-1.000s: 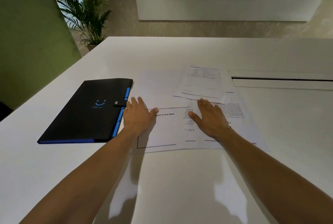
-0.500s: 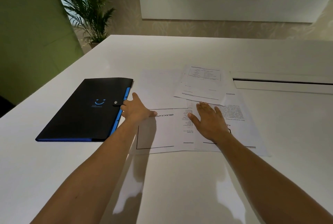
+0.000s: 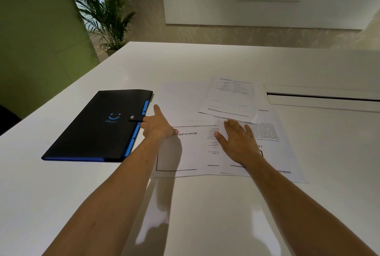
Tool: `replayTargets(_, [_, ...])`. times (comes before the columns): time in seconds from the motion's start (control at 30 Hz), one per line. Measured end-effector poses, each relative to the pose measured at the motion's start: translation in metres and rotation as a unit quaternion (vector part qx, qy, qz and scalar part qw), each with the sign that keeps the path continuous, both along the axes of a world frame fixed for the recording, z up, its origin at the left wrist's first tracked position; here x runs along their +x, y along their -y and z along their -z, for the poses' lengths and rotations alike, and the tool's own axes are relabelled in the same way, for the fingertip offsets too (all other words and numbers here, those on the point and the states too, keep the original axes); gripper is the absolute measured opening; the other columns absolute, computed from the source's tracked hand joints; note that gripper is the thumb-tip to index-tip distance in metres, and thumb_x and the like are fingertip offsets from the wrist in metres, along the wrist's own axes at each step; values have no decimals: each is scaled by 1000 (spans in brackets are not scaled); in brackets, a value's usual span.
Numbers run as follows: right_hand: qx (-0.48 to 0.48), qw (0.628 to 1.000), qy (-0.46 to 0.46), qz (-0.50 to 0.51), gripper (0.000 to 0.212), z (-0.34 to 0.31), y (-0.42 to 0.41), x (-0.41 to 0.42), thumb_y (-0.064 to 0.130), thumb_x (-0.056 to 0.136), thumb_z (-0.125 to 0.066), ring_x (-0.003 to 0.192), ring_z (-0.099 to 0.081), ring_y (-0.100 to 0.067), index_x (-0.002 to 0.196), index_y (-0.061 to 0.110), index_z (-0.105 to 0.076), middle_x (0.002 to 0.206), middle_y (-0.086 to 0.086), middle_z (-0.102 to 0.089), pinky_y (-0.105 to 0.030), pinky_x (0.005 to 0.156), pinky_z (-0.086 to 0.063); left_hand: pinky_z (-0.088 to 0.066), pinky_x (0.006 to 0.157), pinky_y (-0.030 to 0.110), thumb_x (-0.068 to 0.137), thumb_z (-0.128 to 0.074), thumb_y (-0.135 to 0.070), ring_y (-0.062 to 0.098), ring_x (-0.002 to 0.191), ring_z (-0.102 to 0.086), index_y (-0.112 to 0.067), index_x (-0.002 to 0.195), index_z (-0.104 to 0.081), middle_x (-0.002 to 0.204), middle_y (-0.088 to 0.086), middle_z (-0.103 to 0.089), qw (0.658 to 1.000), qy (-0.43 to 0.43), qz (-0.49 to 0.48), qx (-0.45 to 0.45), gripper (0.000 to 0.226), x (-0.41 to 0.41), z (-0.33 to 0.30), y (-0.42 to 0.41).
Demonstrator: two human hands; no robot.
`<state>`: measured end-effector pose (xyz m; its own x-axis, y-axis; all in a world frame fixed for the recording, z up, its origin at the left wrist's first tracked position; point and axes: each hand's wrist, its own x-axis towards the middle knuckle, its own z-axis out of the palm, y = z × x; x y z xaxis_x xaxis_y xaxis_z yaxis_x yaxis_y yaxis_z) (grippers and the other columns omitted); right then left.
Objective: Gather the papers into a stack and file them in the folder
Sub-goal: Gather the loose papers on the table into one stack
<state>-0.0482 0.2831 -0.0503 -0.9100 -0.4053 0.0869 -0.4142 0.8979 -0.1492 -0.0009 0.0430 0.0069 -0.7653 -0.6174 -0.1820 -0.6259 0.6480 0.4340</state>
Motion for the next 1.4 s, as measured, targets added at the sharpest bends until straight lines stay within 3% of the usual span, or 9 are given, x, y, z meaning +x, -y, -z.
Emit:
replayTargets(0.37, [-4,1000,-2,-1,73,0,0,0,61,96,-16,149,-15,-19,152,15,-23,161,-4,-22,-47,122,-7,-40,100,49,59,-89,-37,38,132,-37,-23,151,9,148,21,-32,997,-45,-11,66,135,7,0,8])
replayTargets(0.47, [-3,1000,-3,1,72,0,1,0,61,97,-17,149,-16,-20,152,14,-24,161,-4,-22,-47,122,-8,-37,101,52,61,-87,-39,38,131,-38,-25,151,9,145,19,-37,998,-35,-11,48,132,9,-1,5])
replayTargets(0.67, [-2,1000,-5,2,72,0,1,0,60,97,-17,149,-16,-19,152,14,-24,161,-4,-23,-47,122,-9,-39,95,50,65,-85,-38,40,125,-39,-32,151,9,142,25,-30,1000,-16,-15,6,127,8,-5,-8])
replayTargets(0.83, [-3,1000,-5,2,72,0,0,0,61,97,-17,149,-16,-19,152,14,-24,161,-4,-23,-47,122,-8,-40,98,49,63,-88,-33,42,129,-36,-28,151,9,146,29,-20,999,-19,-13,37,131,6,-8,-5])
replayTargets(1.07, [-6,1000,-8,4,72,1,0,-1,61,97,-18,149,-17,-19,152,15,-25,161,-4,-23,-46,122,-8,-37,104,45,64,-88,-19,36,132,-38,-23,152,12,148,21,-33,983,-80,-35,163,132,11,-8,14])
replayTargets(1.3, [-8,1000,-10,4,72,2,0,-1,62,96,-19,149,-19,-19,151,16,-26,160,-3,-25,-46,122,-9,-36,104,40,66,-83,0,28,128,-43,-16,152,-8,141,7,-44,927,-158,-38,338,115,18,-15,30])
replayTargets(1.4, [-8,1000,-10,4,72,1,0,-1,62,96,-18,149,-18,-19,151,16,-26,161,-3,-24,-46,121,-9,-46,88,35,70,-80,1,24,110,-55,-9,139,-37,120,2,-57,929,-165,-5,332,82,22,-28,37])
